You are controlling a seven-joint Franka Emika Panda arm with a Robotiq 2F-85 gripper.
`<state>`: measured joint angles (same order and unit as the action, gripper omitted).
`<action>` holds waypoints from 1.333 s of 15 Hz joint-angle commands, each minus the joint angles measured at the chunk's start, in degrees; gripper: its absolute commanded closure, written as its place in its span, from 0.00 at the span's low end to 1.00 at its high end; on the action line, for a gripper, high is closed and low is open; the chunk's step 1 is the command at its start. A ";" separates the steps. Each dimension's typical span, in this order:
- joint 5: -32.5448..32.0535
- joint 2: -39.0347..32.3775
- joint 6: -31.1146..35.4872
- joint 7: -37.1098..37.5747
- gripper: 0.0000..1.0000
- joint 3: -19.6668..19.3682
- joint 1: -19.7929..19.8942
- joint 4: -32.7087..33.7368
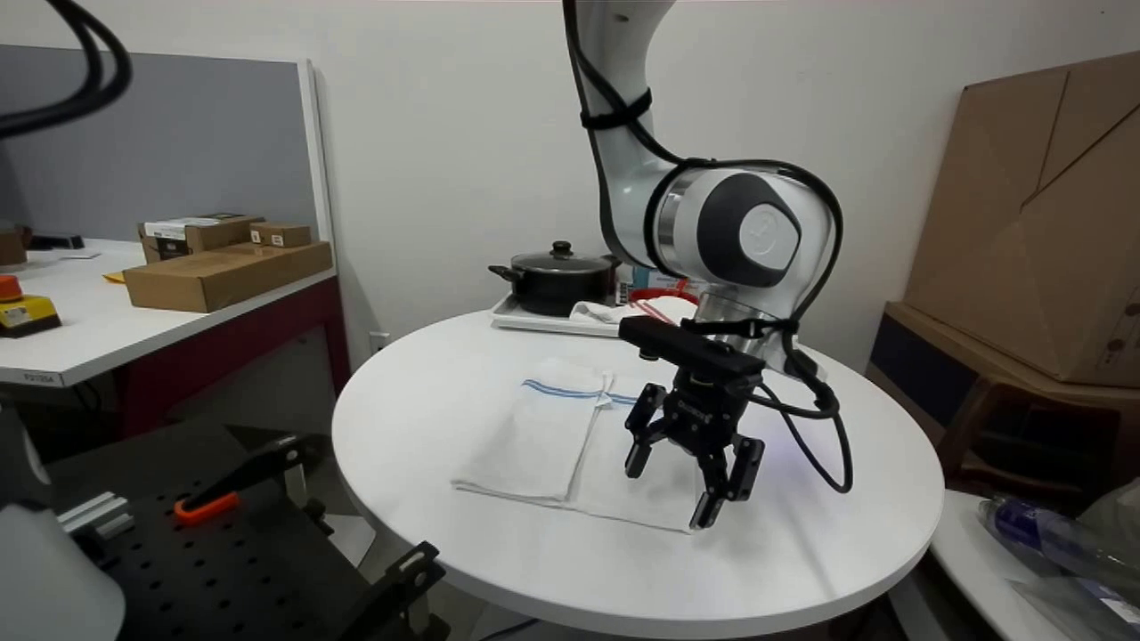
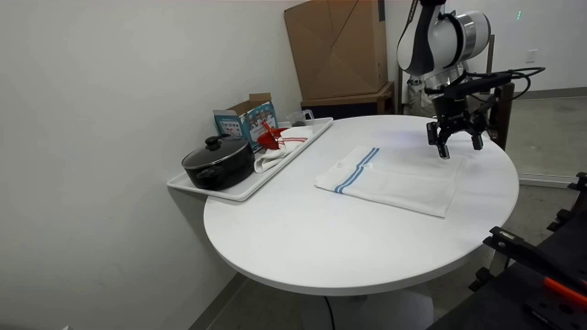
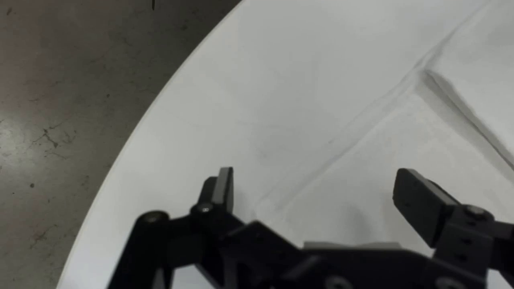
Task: Fold the cloth on the table
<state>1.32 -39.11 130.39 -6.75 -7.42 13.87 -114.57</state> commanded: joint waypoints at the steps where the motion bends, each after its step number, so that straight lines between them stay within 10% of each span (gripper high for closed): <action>1: 0.70 -1.51 0.29 -1.08 0.00 0.33 1.51 1.75; 12: 0.77 -4.90 0.40 -2.11 0.00 1.58 2.22 6.09; 20: 0.85 -5.63 0.46 -2.12 0.62 1.73 2.41 7.53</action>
<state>1.32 -44.14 130.40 -7.10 -6.31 15.38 -108.11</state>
